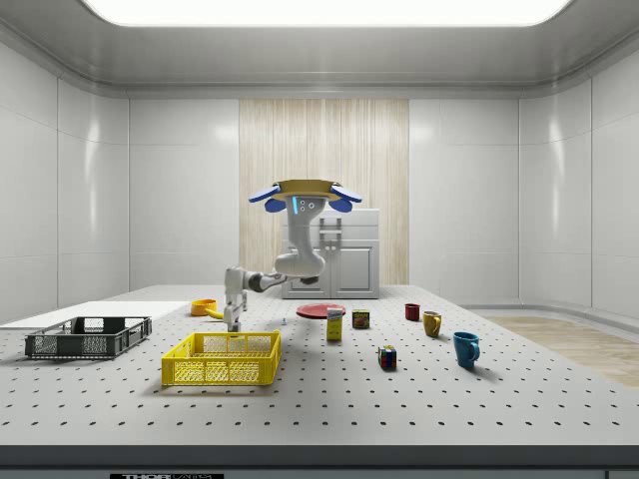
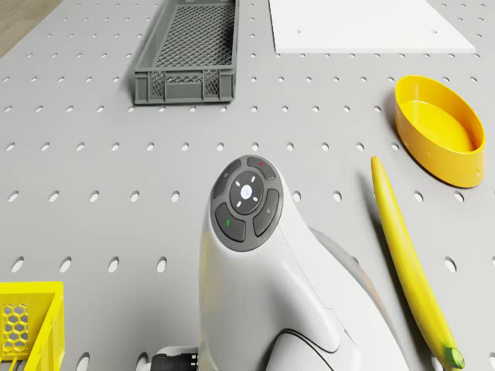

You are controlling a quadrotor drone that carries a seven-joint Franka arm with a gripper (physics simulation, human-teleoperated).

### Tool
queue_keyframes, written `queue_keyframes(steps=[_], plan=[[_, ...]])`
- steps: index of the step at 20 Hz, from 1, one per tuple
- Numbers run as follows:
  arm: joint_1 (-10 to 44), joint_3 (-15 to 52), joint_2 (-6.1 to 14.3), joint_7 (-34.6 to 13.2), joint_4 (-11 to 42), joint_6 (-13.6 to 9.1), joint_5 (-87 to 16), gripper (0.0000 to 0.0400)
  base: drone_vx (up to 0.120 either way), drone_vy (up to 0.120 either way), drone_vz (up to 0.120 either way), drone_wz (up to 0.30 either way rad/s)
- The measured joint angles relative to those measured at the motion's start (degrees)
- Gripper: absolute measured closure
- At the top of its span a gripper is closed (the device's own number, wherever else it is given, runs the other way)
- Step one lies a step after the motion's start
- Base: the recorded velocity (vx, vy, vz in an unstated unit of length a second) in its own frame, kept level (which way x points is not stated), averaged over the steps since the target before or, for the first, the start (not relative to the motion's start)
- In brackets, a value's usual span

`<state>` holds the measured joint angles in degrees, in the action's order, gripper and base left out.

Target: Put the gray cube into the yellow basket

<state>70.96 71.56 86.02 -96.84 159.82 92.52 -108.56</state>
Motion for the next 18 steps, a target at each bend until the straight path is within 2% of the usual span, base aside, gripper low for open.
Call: queue_keyframes(steps=[10,13,18], plan=[[-0.2,-1.1,0.3,0.0,0.1,0.6,-0.9,0.0000,0.000,0.000,0.000,0.000],[-0.4,-1.2,0.4,0.0,0.3,0.7,-1.0,0.0079,0.000,0.000,0.000,0.000],[-0.5,-1.3,0.5,0.0,0.4,0.7,-1.1,0.0130,0.000,0.000,0.000,0.000]])
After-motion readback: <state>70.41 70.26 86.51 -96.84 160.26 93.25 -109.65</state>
